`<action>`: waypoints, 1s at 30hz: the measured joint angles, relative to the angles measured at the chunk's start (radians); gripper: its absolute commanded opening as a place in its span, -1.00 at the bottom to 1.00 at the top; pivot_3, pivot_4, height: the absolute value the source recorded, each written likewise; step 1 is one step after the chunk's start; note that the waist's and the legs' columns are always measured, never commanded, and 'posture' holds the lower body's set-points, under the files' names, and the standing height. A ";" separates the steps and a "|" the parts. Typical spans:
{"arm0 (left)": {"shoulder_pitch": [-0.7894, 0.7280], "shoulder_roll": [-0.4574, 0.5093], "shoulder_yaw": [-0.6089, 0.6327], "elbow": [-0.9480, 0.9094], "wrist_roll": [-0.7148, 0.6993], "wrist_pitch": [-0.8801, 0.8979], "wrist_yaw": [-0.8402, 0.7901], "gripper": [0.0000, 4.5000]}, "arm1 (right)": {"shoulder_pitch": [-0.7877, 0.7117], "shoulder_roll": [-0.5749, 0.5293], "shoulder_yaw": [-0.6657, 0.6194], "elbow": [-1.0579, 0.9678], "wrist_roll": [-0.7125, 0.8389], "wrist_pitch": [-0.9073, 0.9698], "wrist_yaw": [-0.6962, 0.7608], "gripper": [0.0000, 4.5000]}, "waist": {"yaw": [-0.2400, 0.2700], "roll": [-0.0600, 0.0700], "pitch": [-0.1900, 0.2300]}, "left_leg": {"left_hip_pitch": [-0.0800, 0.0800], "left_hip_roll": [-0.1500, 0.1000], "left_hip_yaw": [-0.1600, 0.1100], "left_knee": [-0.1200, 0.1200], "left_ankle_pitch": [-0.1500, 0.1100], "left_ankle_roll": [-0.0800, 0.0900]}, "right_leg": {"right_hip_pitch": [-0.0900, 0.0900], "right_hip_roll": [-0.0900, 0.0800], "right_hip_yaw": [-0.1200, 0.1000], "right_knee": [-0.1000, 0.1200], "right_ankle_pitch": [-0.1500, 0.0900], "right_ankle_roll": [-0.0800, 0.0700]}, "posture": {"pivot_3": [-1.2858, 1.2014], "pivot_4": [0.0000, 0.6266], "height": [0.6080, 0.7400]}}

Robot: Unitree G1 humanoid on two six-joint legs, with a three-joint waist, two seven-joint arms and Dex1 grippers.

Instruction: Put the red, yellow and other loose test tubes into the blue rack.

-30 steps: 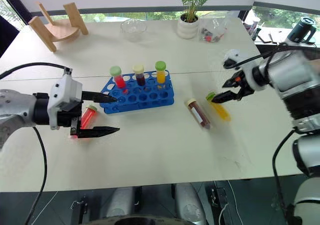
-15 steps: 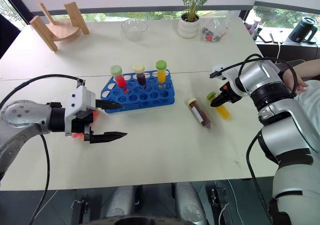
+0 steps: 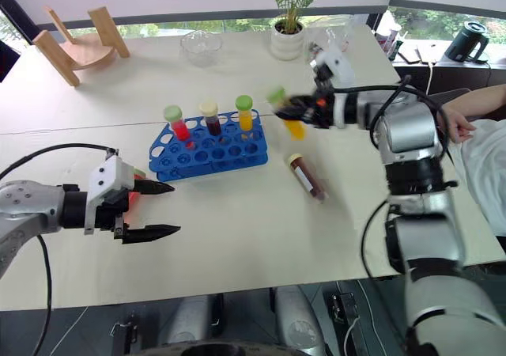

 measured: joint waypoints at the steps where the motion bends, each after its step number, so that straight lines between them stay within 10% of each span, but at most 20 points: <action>1: 0.002 0.000 0.017 0.010 -0.006 0.004 -0.002 1.00 | 0.042 0.069 -0.036 -0.079 0.034 0.007 -0.072 -0.63 | 0.008 -0.001 -0.001 | 0.000 0.000 -0.001 0.000 0.000 0.000 | 0.001 0.000 -0.001 0.000 0.000 0.000 | 0.03 -0.52 1.00; 11: -0.061 0.060 0.031 0.094 -0.016 0.041 -0.047 1.00 | 0.417 0.371 0.085 -0.193 -0.092 -0.347 -0.453 -0.63 | 0.019 -0.001 -0.001 | 0.002 -0.002 0.002 0.000 0.005 -0.009 | 0.002 -0.002 0.001 0.001 0.001 0.001 | 0.03 -0.52 1.00; 30: -0.096 0.035 -0.009 0.124 0.019 0.034 -0.045 1.00 | 0.407 0.346 0.132 0.115 -0.188 -0.716 -0.518 -0.63 | 0.019 -0.001 -0.001 | 0.002 -0.002 0.002 0.000 0.005 -0.009 | 0.002 -0.002 0.001 0.001 0.001 0.001 | 0.03 -0.52 1.00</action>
